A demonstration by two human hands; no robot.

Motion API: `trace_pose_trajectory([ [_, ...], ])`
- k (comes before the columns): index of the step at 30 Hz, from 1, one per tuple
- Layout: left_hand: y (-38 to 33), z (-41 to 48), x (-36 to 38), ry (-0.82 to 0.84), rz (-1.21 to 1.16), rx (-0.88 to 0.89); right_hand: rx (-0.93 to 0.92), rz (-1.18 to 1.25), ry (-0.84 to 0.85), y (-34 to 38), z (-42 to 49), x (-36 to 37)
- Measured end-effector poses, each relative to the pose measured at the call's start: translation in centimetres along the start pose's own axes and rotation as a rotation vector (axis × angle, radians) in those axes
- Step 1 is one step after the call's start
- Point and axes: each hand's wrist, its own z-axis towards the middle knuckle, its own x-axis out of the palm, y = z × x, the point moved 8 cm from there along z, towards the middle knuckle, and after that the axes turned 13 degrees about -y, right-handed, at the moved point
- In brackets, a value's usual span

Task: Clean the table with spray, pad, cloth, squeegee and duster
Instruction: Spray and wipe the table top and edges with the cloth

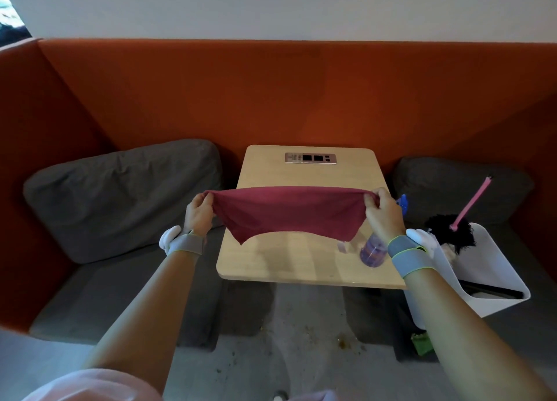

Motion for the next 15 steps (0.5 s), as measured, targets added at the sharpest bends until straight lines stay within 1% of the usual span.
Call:
trace_pose_trajectory([
  [1, 0.2, -0.1, 0.4, 0.002, -0.044, -0.03, 0.02, 0.023, -0.014, 0.0, -0.1, 0.0],
  [3, 0.4, -0.1, 0.7, -0.028, -0.087, -0.032, 0.054, 0.055, -0.049, 0.2, -0.4, -0.1],
  [6, -0.4, -0.7, 0.6, -0.124, -0.077, 0.045, 0.067, 0.061, -0.086, 0.6, -0.8, -0.1],
  [11, -1.4, -1.2, -0.1, -0.302, 0.024, 0.136, 0.029, 0.059, -0.105, 1.2, -1.4, -0.4],
  [13, -1.1, -1.1, -0.1, -0.321, 0.082, 0.129, 0.047, 0.043, -0.094, 0.8, -1.6, -0.4],
  [15, -0.5, -1.1, -0.1, -0.304, 0.104, 0.078, 0.065, 0.018, -0.069, 0.4, -1.7, -0.1],
])
